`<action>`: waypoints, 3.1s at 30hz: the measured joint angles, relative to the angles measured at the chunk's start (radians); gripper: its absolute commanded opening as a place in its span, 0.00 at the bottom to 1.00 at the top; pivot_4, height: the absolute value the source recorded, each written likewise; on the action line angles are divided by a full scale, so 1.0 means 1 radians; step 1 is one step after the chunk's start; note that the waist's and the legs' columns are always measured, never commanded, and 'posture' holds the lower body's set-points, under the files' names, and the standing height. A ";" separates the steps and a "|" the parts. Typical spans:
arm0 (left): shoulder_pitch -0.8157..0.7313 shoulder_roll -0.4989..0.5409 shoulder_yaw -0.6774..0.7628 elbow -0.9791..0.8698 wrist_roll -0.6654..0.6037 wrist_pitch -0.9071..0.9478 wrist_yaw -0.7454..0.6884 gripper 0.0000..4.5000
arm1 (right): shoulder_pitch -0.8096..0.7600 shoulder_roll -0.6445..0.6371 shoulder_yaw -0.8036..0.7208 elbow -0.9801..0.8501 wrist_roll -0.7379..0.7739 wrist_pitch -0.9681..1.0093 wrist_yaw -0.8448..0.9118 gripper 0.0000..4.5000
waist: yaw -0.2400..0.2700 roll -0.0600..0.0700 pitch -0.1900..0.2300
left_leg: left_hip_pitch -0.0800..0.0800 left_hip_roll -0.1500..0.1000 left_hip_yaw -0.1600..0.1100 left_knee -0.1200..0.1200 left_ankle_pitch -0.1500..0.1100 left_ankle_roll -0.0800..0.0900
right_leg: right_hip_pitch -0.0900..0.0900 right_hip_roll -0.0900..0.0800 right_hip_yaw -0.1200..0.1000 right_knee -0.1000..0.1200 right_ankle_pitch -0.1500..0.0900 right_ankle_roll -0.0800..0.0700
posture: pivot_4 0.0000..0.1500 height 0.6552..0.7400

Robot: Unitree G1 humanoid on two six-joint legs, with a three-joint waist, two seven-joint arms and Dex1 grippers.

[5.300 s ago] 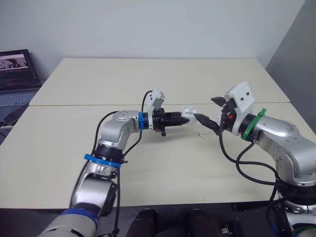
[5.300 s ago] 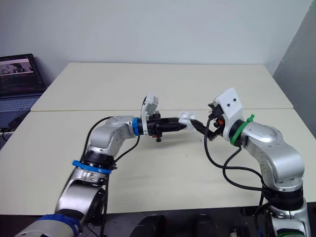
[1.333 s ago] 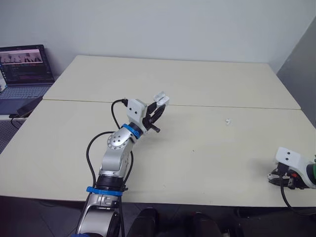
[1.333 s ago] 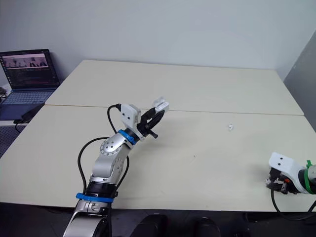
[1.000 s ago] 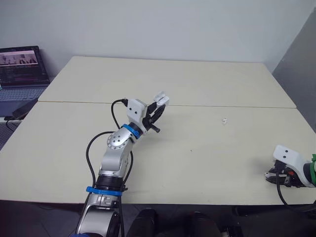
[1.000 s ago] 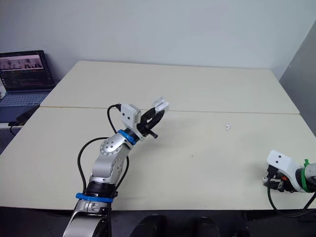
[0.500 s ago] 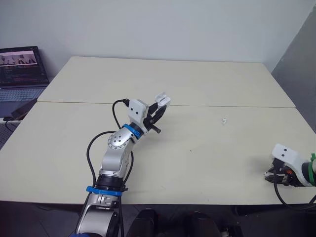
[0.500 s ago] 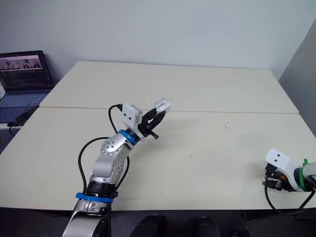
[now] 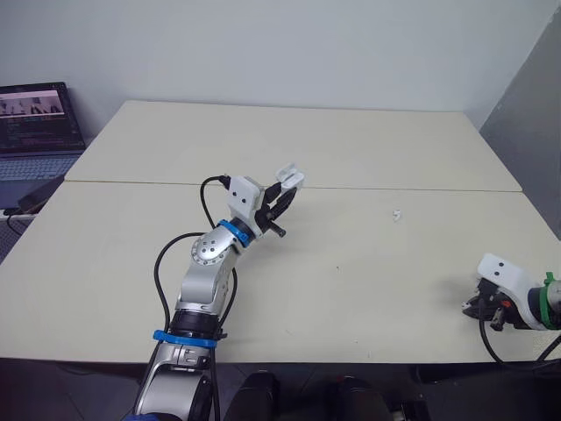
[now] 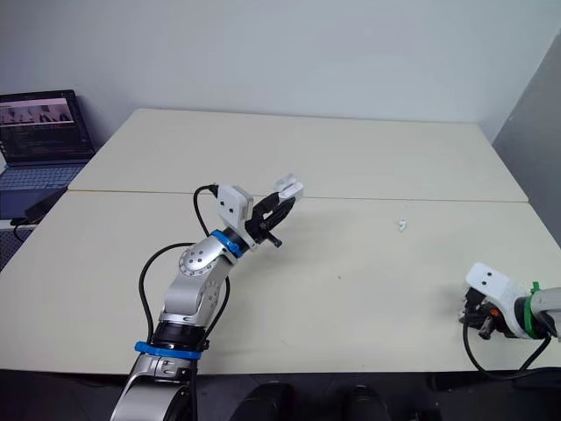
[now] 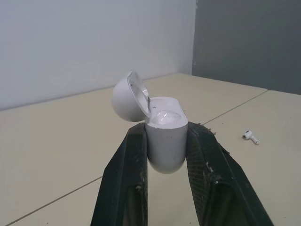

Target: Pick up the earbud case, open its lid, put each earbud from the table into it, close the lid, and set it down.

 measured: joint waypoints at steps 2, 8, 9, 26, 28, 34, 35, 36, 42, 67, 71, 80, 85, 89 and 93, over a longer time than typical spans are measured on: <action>0.000 0.000 -0.002 0.004 0.000 -0.006 -0.018 0.17 | -0.085 0.113 -0.008 -0.043 0.067 0.043 -0.029 0.09 | -0.003 0.000 0.000 | 0.000 0.000 0.001 -0.001 0.000 0.000 | -0.001 0.000 0.001 0.000 0.000 0.000 | 1.00 1.00; -0.002 -0.020 -0.037 0.027 -0.004 -0.048 -0.063 0.17 | -0.410 0.506 -0.087 -0.183 0.207 0.163 -0.321 0.09 | 0.002 0.003 0.001 | -0.005 -0.001 0.000 0.000 0.000 0.000 | -0.007 0.000 0.001 0.003 0.003 -0.005 | 1.00 1.00; -0.007 -0.029 -0.040 0.038 -0.006 -0.050 -0.064 0.17 | -0.450 0.574 -0.091 -0.204 0.219 0.171 -0.382 0.09 | 0.002 0.003 0.001 | -0.005 -0.001 0.000 0.000 0.000 0.000 | -0.008 0.000 0.001 0.004 0.003 -0.005 | 1.00 1.00; -0.089 -0.102 -0.062 0.096 -0.030 -0.085 -0.082 0.17 | -0.520 1.030 0.131 -0.221 0.123 -0.116 -0.780 0.09 | -0.007 0.004 0.000 | -0.005 -0.001 0.000 -0.001 0.000 0.000 | -0.010 0.006 0.002 0.006 0.004 -0.006 | 1.00 1.00; -0.089 -0.102 -0.063 0.096 -0.033 -0.085 -0.085 0.17 | -0.511 1.043 0.130 -0.203 0.127 -0.127 -0.782 0.09 | -0.008 0.004 0.000 | -0.005 -0.001 0.000 -0.001 0.000 0.000 | -0.010 0.006 0.002 0.006 0.004 -0.006 | 1.00 1.00; -0.088 -0.097 -0.065 0.095 -0.035 -0.085 -0.089 0.17 | -0.499 1.066 0.110 -0.171 0.163 -0.125 -0.790 0.09 | -0.011 0.004 0.000 | -0.005 -0.001 0.000 -0.001 0.000 0.000 | -0.010 0.006 0.003 0.006 0.004 -0.006 | 1.00 1.00; -0.088 -0.096 -0.065 0.095 -0.035 -0.085 -0.089 0.17 | -0.499 1.065 0.109 -0.171 0.166 -0.125 -0.790 0.09 | -0.011 0.004 0.000 | -0.005 -0.001 0.000 -0.001 0.000 0.000 | -0.010 0.006 0.003 0.006 0.004 -0.006 | 1.00 1.00; -0.088 -0.096 -0.065 0.095 -0.035 -0.085 -0.089 0.17 | -0.498 1.064 0.108 -0.170 0.166 -0.125 -0.791 0.09 | -0.012 0.004 0.000 | -0.005 -0.001 0.000 -0.001 0.000 0.000 | -0.010 0.006 0.003 0.006 0.004 -0.006 | 1.00 1.00; -0.088 -0.096 -0.065 0.094 -0.040 -0.083 -0.089 0.17 | -0.489 1.053 0.107 -0.162 0.167 -0.123 -0.791 0.09 | -0.012 0.004 0.000 | -0.005 -0.001 0.000 -0.001 0.000 0.000 | -0.010 0.006 0.003 0.006 0.004 -0.006 | 1.00 1.00; -0.068 -0.093 -0.077 0.079 -0.051 -0.076 -0.100 0.17 | -0.481 1.035 0.111 -0.141 0.167 -0.097 -0.810 0.09 | -0.014 0.004 0.000 | -0.005 -0.001 0.000 -0.001 0.000 0.000 | -0.010 0.006 0.002 0.006 0.004 -0.006 | 1.00 1.00; -0.068 -0.088 -0.077 0.079 -0.051 -0.069 -0.104 0.17 | -0.481 1.034 0.112 -0.136 0.166 -0.096 -0.810 0.25 | -0.014 0.004 0.000 | -0.005 -0.001 0.000 -0.001 0.000 0.000 | -0.010 0.006 0.003 0.006 0.004 -0.006 | 1.00 1.00; -0.068 -0.088 -0.077 0.079 -0.051 -0.064 -0.104 0.17 | -0.481 1.025 0.112 -0.137 0.165 -0.098 -0.810 0.47 | -0.014 0.004 0.000 | -0.005 -0.001 0.000 -0.001 0.000 0.000 | -0.010 0.006 0.003 0.006 0.004 -0.006 | 1.00 1.00; -0.068 -0.088 -0.078 0.079 -0.053 -0.064 -0.105 0.17 | -0.465 1.007 0.109 -0.160 0.183 -0.093 -0.795 0.47 | -0.014 0.004 0.000 | -0.005 -0.001 0.000 -0.001 0.000 0.000 | -0.010 0.006 0.002 0.006 0.004 -0.006 | 1.00 1.00; -0.068 -0.077 -0.075 0.082 -0.057 -0.064 -0.104 0.17 | -0.420 0.898 0.086 -0.330 0.322 -0.001 -0.717 0.47 | -0.014 0.005 0.001 | -0.005 -0.001 0.000 -0.001 0.000 0.000 | -0.010 0.006 0.003 0.005 0.003 -0.006 | 1.00 1.00; -0.068 -0.066 -0.072 0.086 -0.060 -0.065 -0.105 0.17 | -0.408 0.747 -0.023 -0.468 0.474 0.111 -0.683 0.47 | -0.013 0.005 0.001 | -0.005 -0.001 0.000 -0.001 0.000 0.000 | -0.009 0.006 0.002 0.005 0.003 -0.006 | 1.00 1.00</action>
